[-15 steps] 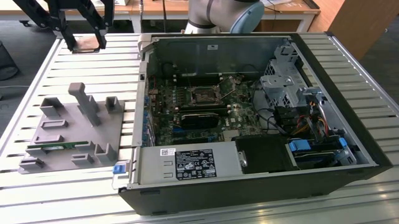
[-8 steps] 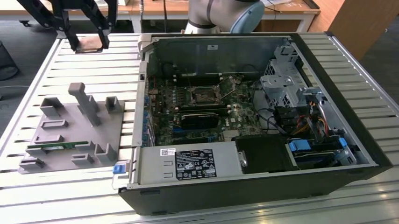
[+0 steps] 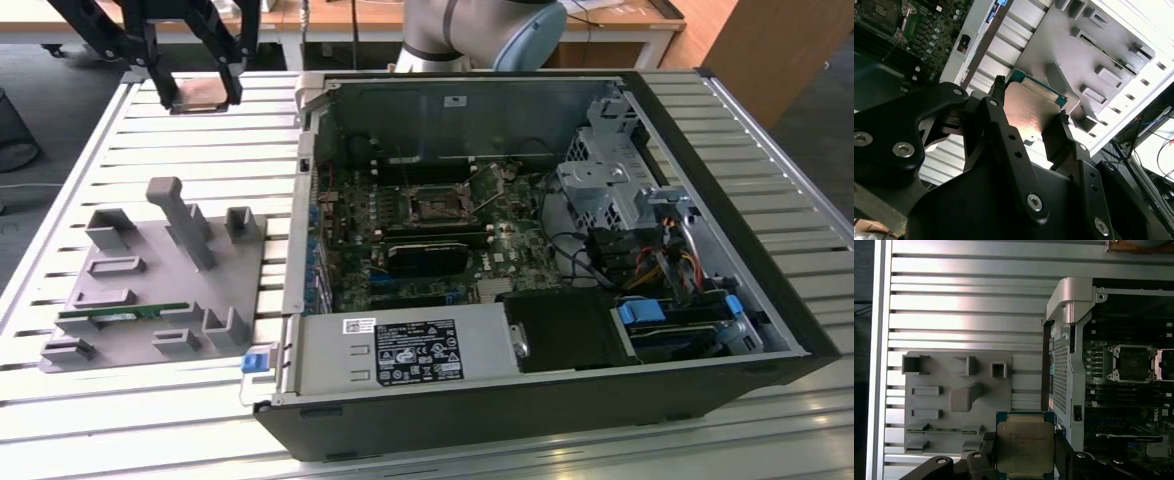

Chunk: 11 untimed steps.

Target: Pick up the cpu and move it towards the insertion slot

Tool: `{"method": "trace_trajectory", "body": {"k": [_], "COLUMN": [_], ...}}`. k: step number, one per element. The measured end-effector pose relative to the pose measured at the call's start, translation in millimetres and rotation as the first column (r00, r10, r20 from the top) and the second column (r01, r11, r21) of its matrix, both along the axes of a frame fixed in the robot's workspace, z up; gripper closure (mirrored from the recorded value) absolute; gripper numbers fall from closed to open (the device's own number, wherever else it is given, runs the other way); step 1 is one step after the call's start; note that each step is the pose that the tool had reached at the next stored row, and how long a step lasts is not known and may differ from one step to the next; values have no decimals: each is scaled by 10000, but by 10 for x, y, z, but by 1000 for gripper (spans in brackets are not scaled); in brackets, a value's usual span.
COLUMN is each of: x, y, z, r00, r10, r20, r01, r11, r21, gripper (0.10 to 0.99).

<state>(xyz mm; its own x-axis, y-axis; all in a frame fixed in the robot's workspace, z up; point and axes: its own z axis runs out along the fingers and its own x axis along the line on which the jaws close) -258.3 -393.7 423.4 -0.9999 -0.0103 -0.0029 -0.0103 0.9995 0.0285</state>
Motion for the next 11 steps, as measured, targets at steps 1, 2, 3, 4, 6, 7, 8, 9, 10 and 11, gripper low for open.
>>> {"method": "trace_trajectory", "body": {"k": [1, 2, 3, 4, 6, 7, 8, 9, 10, 11], "x": [9, 20, 32, 45, 70, 83, 99, 114, 128, 139], "y": [0, 0, 0, 0, 0, 0, 0, 0, 0, 0], "z": [0, 0, 0, 0, 0, 0, 0, 0, 0, 0], "r00": [10000, 10000, 10000, 10000, 10000, 10000, 10000, 10000, 10000, 10000], "r10": [0, 0, 0, 0, 0, 0, 0, 0, 1, 1], "r20": [0, 0, 0, 0, 0, 0, 0, 1, 0, 0], "r01": [0, 0, 0, 0, 0, 0, 0, 0, -1, -1], "r11": [10000, 10000, 10000, 10000, 10000, 10000, 10000, 10000, 10000, 10000], "r21": [0, 0, 0, 0, 0, 0, 0, 1, 0, 0], "gripper": [541, 541, 541, 541, 541, 541, 541, 541, 541, 541]}}
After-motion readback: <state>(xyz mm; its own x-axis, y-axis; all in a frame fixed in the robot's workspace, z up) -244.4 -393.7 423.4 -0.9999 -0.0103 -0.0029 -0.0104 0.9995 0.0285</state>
